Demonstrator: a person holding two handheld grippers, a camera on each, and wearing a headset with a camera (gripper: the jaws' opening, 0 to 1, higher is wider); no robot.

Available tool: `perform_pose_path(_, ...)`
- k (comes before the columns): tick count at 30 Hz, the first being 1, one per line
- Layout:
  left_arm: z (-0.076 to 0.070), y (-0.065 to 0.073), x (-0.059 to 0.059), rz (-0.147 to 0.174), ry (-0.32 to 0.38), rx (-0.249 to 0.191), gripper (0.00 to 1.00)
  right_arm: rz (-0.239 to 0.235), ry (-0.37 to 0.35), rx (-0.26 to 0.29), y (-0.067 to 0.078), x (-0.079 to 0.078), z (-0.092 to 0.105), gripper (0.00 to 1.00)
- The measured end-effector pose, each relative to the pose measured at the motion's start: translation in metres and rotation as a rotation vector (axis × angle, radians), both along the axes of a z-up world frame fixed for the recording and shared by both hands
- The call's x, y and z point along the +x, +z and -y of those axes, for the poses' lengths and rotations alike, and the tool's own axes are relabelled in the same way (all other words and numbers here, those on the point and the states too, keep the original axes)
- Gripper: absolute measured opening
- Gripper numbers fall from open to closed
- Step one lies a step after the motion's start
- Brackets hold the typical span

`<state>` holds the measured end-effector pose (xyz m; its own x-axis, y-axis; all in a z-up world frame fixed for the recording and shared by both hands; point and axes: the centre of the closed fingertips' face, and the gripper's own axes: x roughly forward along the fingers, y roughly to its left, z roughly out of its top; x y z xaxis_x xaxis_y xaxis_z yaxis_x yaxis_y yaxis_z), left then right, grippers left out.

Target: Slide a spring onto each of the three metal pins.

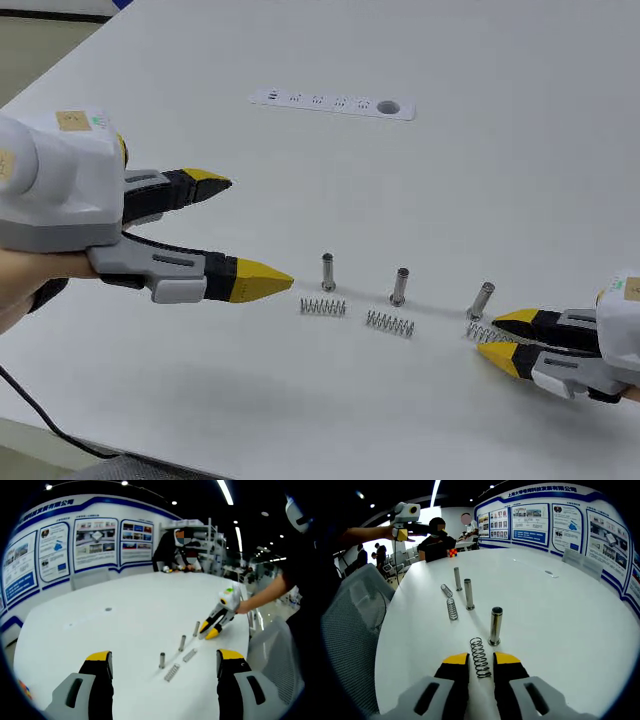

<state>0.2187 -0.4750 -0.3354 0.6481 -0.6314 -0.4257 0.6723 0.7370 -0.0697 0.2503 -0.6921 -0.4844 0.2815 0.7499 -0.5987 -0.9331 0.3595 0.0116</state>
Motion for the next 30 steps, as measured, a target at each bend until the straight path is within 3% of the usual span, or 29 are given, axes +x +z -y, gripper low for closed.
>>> perform_pose_path(2,-0.002,0.0,0.0,-0.001,0.005,0.001,0.87,0.001,-0.011,0.047,0.005,0.004,-0.001,0.18)
perform_pose_path(8,-0.004,-0.005,-0.002,-0.015,0.012,0.008,0.87,0.007,-0.008,0.087,0.007,0.001,0.002,0.14)
perform_pose_path(19,0.004,-0.004,-0.002,-0.013,-0.003,0.005,0.87,0.013,0.004,0.07,0.006,-0.003,0.0,0.12)
perform_pose_path(22,0.006,0.0,-0.004,-0.012,-0.014,-0.018,0.86,0.003,0.012,0.055,0.007,-0.006,0.001,0.12)
perform_pose_path(25,0.006,0.002,-0.005,-0.005,-0.016,-0.018,0.85,-0.001,0.021,0.062,0.017,-0.008,0.0,0.11)
perform_pose_path(30,0.014,0.004,-0.007,0.004,-0.039,-0.031,0.83,0.026,0.096,0.063,0.043,-0.015,-0.01,0.11)
